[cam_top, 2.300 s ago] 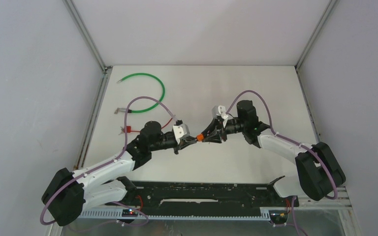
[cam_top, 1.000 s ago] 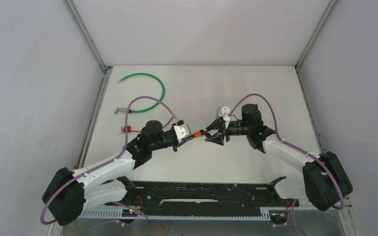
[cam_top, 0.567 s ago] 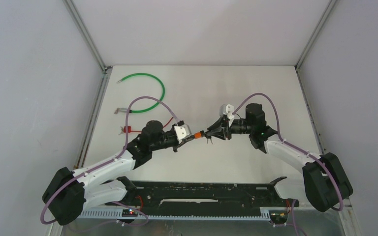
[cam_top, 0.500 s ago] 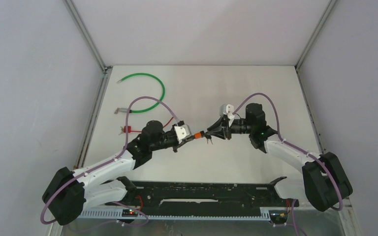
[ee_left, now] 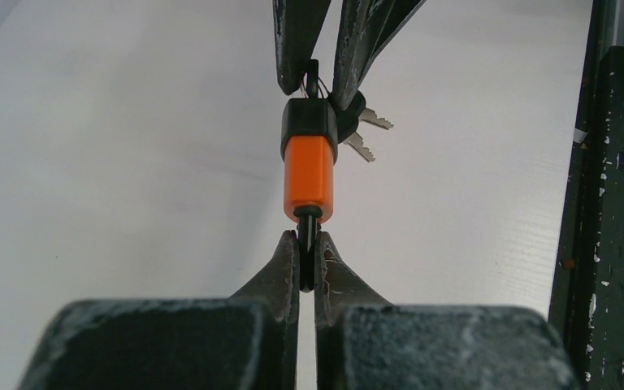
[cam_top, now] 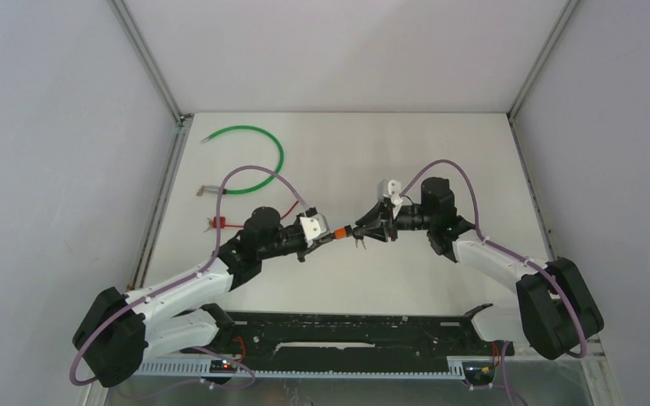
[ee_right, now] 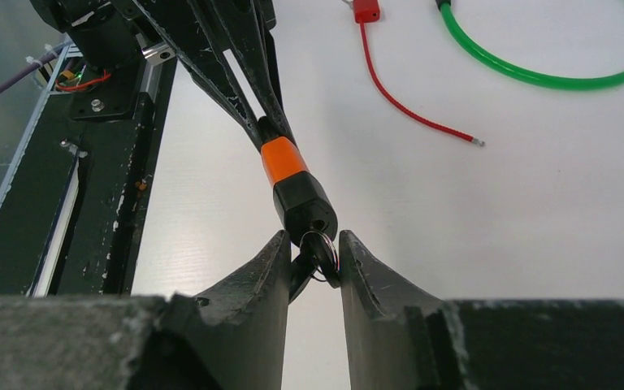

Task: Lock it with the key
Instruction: Lock the lock.

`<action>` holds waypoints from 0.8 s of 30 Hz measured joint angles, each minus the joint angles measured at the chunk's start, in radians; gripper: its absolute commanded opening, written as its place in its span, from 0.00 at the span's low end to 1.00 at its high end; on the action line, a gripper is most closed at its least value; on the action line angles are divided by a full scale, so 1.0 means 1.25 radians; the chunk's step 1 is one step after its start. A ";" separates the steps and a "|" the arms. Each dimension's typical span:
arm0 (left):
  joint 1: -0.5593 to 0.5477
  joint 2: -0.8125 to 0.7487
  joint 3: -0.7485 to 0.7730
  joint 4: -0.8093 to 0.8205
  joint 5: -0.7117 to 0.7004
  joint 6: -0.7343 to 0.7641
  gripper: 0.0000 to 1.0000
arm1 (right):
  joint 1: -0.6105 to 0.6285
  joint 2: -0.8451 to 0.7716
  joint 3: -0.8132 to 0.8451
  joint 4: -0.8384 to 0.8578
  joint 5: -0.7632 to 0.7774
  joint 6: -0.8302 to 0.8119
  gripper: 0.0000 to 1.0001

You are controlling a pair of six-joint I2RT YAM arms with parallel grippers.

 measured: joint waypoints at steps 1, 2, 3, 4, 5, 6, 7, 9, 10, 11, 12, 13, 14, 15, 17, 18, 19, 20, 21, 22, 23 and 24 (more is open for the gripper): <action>0.000 0.000 0.000 -0.001 0.000 0.000 0.00 | 0.000 0.002 0.000 0.000 -0.002 0.000 0.28; 0.000 0.000 0.000 -0.001 0.000 0.000 0.00 | 0.000 0.004 0.000 0.000 -0.003 -0.002 0.25; 0.000 0.000 0.000 -0.001 0.000 0.000 0.00 | 0.000 0.007 0.000 0.000 -0.005 -0.003 0.21; 0.000 0.000 0.000 -0.002 0.001 0.000 0.00 | 0.000 0.011 0.000 -0.001 -0.006 -0.005 0.17; 0.000 0.000 0.000 -0.003 0.001 0.000 0.00 | 0.000 0.015 0.000 -0.001 -0.006 -0.005 0.12; 0.000 0.000 0.000 -0.006 0.002 0.000 0.00 | -0.001 0.019 0.000 -0.003 -0.006 -0.006 0.09; -0.001 0.000 0.000 -0.009 0.002 0.001 0.00 | -0.001 0.022 0.000 -0.005 -0.009 -0.008 0.07; -0.001 0.000 0.000 -0.016 0.002 0.001 0.00 | -0.001 0.025 0.000 -0.013 -0.016 -0.010 0.01; -0.001 0.000 0.000 -0.018 0.002 0.002 0.00 | -0.001 0.025 0.000 -0.016 -0.018 -0.013 0.00; -0.001 0.000 0.000 -0.019 0.002 0.002 0.00 | -0.001 0.025 0.000 -0.020 -0.021 -0.015 0.00; -0.001 0.000 0.000 -0.019 0.002 0.006 0.00 | -0.001 0.025 0.000 -0.024 -0.022 -0.020 0.00; -0.001 0.000 0.000 -0.020 0.002 0.007 0.00 | -0.001 0.025 0.001 -0.028 -0.022 -0.026 0.00; -0.001 0.000 0.000 -0.021 0.002 0.008 0.00 | -0.001 0.025 0.001 -0.032 -0.020 -0.034 0.00; -0.001 0.000 0.000 -0.023 0.002 0.010 0.00 | -0.001 0.025 0.002 -0.039 -0.017 -0.043 0.00; -0.001 0.000 0.000 -0.029 -0.001 0.014 0.00 | 0.000 0.024 0.004 -0.055 -0.008 -0.067 0.00; -0.001 0.000 0.000 -0.030 -0.002 0.015 0.00 | 0.000 0.024 0.005 -0.062 -0.007 -0.076 0.00; -0.002 0.000 0.000 -0.030 -0.004 0.016 0.00 | 0.000 0.023 0.006 -0.068 -0.005 -0.083 0.00; -0.003 0.000 0.000 -0.030 -0.007 0.019 0.00 | 0.001 0.021 0.006 -0.074 -0.002 -0.092 0.00; -0.004 0.000 0.000 -0.029 -0.007 0.020 0.00 | 0.002 0.018 0.007 -0.078 0.002 -0.098 0.00; -0.004 0.000 0.000 -0.029 -0.008 0.021 0.00 | 0.003 0.016 0.008 -0.082 0.008 -0.103 0.00; -0.004 0.000 0.000 -0.029 -0.008 0.021 0.00 | 0.004 0.014 0.008 -0.085 0.013 -0.108 0.00; -0.004 0.000 0.000 -0.029 -0.010 0.022 0.00 | 0.005 0.013 0.008 -0.089 0.021 -0.111 0.00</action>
